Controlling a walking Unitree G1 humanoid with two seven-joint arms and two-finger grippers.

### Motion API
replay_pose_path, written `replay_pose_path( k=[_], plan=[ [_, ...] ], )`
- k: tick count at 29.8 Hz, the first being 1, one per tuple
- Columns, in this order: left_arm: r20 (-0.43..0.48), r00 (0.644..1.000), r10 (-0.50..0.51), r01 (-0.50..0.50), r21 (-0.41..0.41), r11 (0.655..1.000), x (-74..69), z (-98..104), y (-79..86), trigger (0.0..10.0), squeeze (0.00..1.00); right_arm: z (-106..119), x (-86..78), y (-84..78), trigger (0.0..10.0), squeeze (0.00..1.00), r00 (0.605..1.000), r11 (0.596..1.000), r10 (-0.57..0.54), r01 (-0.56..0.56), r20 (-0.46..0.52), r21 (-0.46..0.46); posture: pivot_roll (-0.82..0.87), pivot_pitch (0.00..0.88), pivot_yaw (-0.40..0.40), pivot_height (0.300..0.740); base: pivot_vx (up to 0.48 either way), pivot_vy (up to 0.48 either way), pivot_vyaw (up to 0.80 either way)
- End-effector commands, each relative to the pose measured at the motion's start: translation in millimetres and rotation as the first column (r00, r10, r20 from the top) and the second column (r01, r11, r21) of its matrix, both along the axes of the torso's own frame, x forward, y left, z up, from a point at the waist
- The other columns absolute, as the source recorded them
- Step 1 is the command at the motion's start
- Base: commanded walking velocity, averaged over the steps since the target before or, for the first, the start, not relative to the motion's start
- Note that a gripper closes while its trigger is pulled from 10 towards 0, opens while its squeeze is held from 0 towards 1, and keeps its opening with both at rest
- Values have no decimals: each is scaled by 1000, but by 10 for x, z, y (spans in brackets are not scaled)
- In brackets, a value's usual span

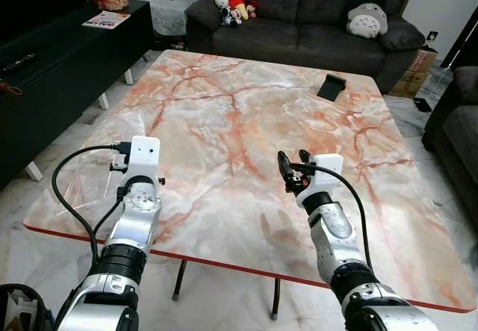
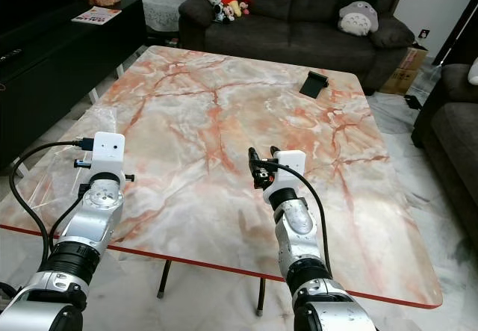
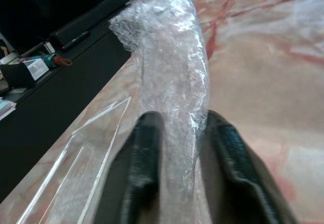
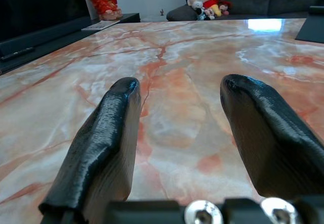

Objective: Picking trash to rubbish bin

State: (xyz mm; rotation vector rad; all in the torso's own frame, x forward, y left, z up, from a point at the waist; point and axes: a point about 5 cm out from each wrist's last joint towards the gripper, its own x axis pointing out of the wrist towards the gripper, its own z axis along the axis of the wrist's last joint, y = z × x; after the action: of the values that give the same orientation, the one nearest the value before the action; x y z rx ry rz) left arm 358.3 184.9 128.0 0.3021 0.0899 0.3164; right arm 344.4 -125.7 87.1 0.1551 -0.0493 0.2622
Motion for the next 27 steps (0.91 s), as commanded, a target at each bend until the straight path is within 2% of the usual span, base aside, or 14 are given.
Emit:
replay_pose_path(
  k=[1,5,7,12,13,14,15,17,27],
  plan=[
    [44,999,-30,31,-16,999,47,110,-70,0,0,50,35,-7,10000,0,1000,1000,7,-7,8,-10,223,0,-110,740,0,0,0],
    [83,995,-62,65,-33,997,60,163,-120,0,0,54,38,0,10000,0,1000,1000,10,-10,9,-11,223,0,-110,740,0,0,0],
    [143,985,-101,108,-44,993,72,247,-188,0,0,53,39,-5,10000,0,1000,1000,12,-12,7,-13,224,0,-112,740,0,0,0],
    [226,964,-143,162,-65,985,75,367,-255,0,0,54,39,-3,10000,0,1000,1000,14,-14,8,-15,224,0,-112,740,0,0,0],
    [262,951,-166,191,-71,979,77,430,-293,1020,0,57,42,-6,10000,0,1000,1000,15,-14,8,-16,224,0,-115,740,0,0,0],
    [282,944,-171,200,-76,977,76,465,-306,10000,0,60,44,-8,10000,0,1000,1000,15,-14,9,-16,224,0,-117,740,0,0,0],
    [282,944,-171,200,-76,977,76,465,-306,10000,0,60,44,-8,10000,0,1000,1000,15,-14,9,-16,224,0,-117,740,0,0,0],
    [340,923,-178,218,-83,972,67,569,-321,10000,0,62,45,-12,10000,0,1000,1000,13,-13,9,-16,224,0,-117,740,0,0,0],
    [385,896,-219,278,-105,955,52,692,-370,10000,0,54,39,-34,10000,0,1000,1000,6,-6,8,-16,224,0,-120,740,0,0,0]
  ],
)
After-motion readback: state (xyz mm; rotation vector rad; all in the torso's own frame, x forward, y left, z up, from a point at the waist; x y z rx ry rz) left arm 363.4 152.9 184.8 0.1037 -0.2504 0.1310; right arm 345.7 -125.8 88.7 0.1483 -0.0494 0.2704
